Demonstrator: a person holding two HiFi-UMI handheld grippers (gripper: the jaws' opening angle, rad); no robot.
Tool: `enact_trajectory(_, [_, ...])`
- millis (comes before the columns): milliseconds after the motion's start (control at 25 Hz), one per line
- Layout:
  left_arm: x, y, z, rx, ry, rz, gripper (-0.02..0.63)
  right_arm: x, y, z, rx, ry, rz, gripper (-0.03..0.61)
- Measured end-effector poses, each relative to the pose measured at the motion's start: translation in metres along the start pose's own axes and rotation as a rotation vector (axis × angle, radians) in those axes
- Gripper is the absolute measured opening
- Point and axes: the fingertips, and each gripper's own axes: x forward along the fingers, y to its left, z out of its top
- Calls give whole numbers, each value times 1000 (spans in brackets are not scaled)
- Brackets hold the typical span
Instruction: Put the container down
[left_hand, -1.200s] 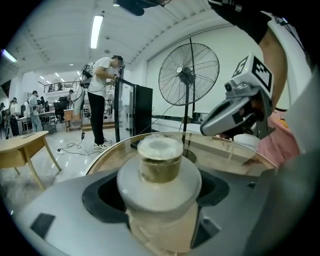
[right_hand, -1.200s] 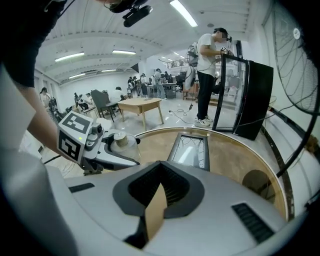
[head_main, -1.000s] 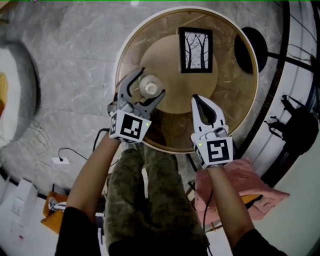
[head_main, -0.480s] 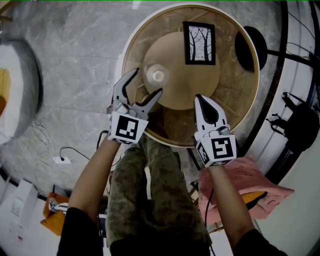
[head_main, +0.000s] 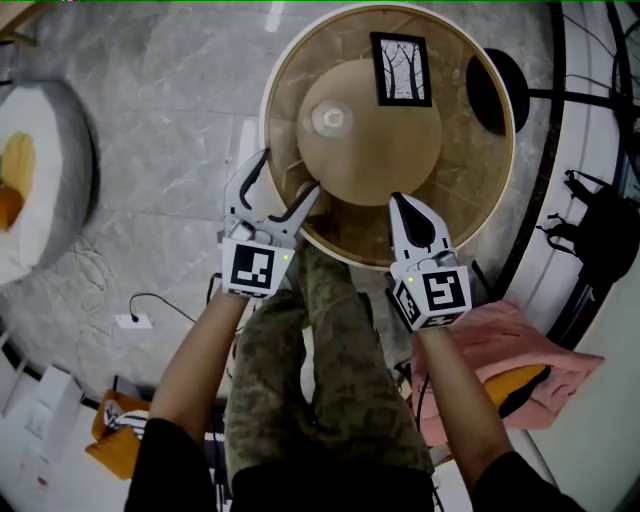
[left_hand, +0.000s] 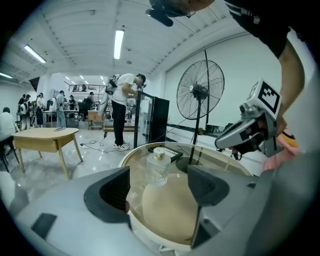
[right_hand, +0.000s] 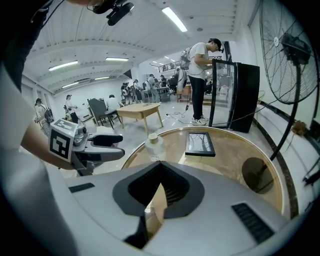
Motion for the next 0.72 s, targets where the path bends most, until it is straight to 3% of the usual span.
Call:
enact_trajectory(440, [-152,-34,81,-55,-8,28,364,-121,71,50,36,-48,-23,21])
enact_trajectory(600, [-229,-48,150,-168,-44,74,364,-192,91,97,46,-111,-18,21])
enact_trajectory(720, [-280,-70,209,-89,-85,34,364,-240,104,135,52,-168,-13,21])
